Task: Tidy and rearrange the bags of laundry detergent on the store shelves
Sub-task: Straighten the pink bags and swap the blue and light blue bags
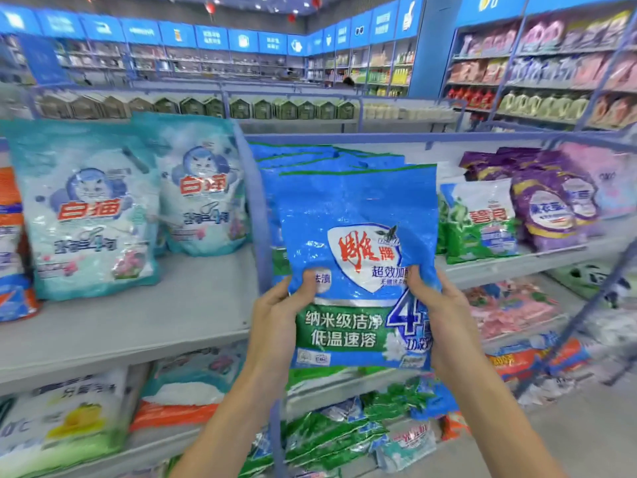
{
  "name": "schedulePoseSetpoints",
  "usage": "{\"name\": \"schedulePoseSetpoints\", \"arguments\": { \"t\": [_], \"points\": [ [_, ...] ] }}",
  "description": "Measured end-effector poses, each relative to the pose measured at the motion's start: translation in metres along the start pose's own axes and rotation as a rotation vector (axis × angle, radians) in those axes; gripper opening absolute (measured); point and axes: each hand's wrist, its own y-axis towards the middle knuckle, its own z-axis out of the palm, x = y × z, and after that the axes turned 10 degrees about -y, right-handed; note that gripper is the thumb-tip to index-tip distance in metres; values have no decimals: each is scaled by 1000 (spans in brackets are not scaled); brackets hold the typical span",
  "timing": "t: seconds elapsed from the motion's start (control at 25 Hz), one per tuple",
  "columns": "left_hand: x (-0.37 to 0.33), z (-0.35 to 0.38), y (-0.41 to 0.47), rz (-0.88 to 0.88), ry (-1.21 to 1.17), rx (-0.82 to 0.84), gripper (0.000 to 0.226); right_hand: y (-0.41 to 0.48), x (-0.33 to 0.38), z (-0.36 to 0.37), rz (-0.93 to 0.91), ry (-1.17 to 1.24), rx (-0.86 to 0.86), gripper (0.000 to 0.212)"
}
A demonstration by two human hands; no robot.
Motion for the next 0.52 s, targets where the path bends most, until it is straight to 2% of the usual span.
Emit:
{"name": "schedulePoseSetpoints", "arguments": {
  "t": [0.16,0.28,0.44,0.52],
  "points": [
    [36,87,63,8,66,-21,12,88,23,-62,-42,-31,-4,10],
    [51,137,116,103,181,-87,18,167,42,-88,-175,-251,42,33],
    [77,164,163,212,310,-220,19,242,36,-95,-236,-396,118,5],
    [93,164,174,220,361,-282,18,256,16,-97,-175,-383,157,12]
  ]
}}
